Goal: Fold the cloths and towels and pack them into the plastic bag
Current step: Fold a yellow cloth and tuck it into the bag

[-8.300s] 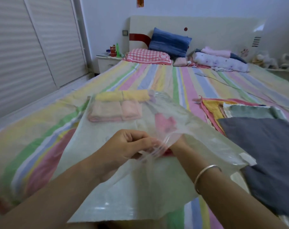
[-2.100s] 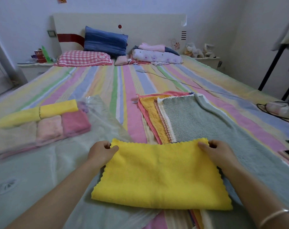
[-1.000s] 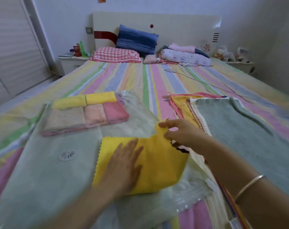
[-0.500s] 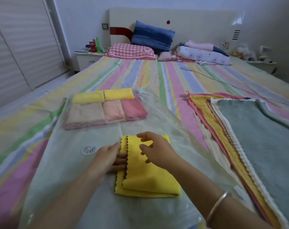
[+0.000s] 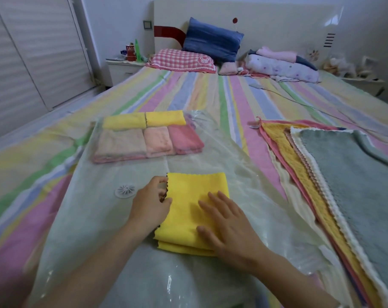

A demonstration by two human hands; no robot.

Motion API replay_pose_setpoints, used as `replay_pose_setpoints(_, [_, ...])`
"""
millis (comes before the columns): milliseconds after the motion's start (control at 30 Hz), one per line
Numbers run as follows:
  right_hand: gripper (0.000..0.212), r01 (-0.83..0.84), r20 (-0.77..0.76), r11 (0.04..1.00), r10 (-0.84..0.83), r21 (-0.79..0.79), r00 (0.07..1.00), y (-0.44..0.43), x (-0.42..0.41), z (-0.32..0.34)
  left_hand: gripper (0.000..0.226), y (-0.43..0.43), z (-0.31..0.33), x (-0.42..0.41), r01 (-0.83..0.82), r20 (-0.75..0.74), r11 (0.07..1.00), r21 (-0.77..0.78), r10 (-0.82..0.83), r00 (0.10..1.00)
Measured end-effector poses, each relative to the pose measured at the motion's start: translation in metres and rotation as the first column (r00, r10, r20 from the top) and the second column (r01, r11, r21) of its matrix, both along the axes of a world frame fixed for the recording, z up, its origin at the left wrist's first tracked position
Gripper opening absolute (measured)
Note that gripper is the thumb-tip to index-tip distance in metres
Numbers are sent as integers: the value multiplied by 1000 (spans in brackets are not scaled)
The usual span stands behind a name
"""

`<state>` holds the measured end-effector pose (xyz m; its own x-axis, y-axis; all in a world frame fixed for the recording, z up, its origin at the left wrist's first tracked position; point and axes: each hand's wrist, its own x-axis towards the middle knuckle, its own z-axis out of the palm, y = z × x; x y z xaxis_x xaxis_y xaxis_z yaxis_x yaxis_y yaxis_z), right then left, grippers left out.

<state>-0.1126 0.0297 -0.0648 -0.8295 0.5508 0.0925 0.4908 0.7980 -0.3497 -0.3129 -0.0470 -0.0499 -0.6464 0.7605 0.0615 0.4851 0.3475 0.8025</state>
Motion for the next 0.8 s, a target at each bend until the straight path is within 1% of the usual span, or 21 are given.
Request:
replay_pose_setpoints(33, [94,-41,39,999,40,27,998,-4,2,-3,47,-1,-2,-1,-8,-13,1000,-10,8,1000])
replay_pose_setpoints(100, [90,-108,36,990,105,93,994,-7,6,-9,46,-3,-5,-2,-11,-51,1000,-3,10,999])
replay_pose_setpoints(133, [88,-138,11,981,137,136,990,-8,9,-10,46,-4,-5,-1,1,-115,1000,12,1,993])
replay_pose_setpoints(200, [82,-162,-48,962,176,219,983,-7,16,-11,44,-7,-7,2,50,-317,997,54,-30,948])
replay_pose_setpoints(233, [76,-162,-77,954,186,254,979,-6,20,-9,39,-9,-6,5,96,-405,992,83,-54,913])
replay_pose_setpoints(300, [55,-167,-132,932,218,321,967,-4,26,-7,27,-16,-1,12,228,-484,969,93,-156,861])
replay_pose_setpoints(333, [43,-175,-158,920,242,349,957,-3,28,-7,26,-21,0,16,305,-490,949,78,-230,841])
replay_pose_setpoints(400, [24,-179,-204,899,277,400,939,1,32,-7,33,-29,0,26,431,-427,902,29,-379,821])
replay_pose_setpoints(433, [19,-165,-226,893,278,418,933,2,32,-6,36,-33,0,30,475,-376,880,7,-438,817])
replay_pose_setpoints(500, [18,-128,-269,898,258,421,928,5,33,0,43,-40,3,35,520,-270,854,6,-499,823])
replay_pose_setpoints(567, [19,-82,-300,932,196,353,934,3,36,11,51,-46,7,36,535,-135,843,59,-524,841])
replay_pose_setpoints(600, [20,-53,-305,958,142,283,942,1,38,18,56,-48,8,36,546,-60,833,93,-542,838])
replay_pose_setpoints(667, [20,-7,-302,997,31,80,953,-4,44,32,66,-52,10,35,545,96,818,185,-567,818])
replay_pose_setpoints(700, [18,-11,-297,998,-6,-54,955,-5,45,38,69,-53,10,36,524,184,818,239,-568,802])
replay_pose_setpoints(767, [14,3,-270,946,-96,-326,958,-2,46,48,69,-56,9,37,480,342,821,310,-567,749])
replay_pose_setpoints(800, [14,33,-226,903,-142,-428,964,0,45,52,63,-56,10,38,463,386,831,309,-555,737])
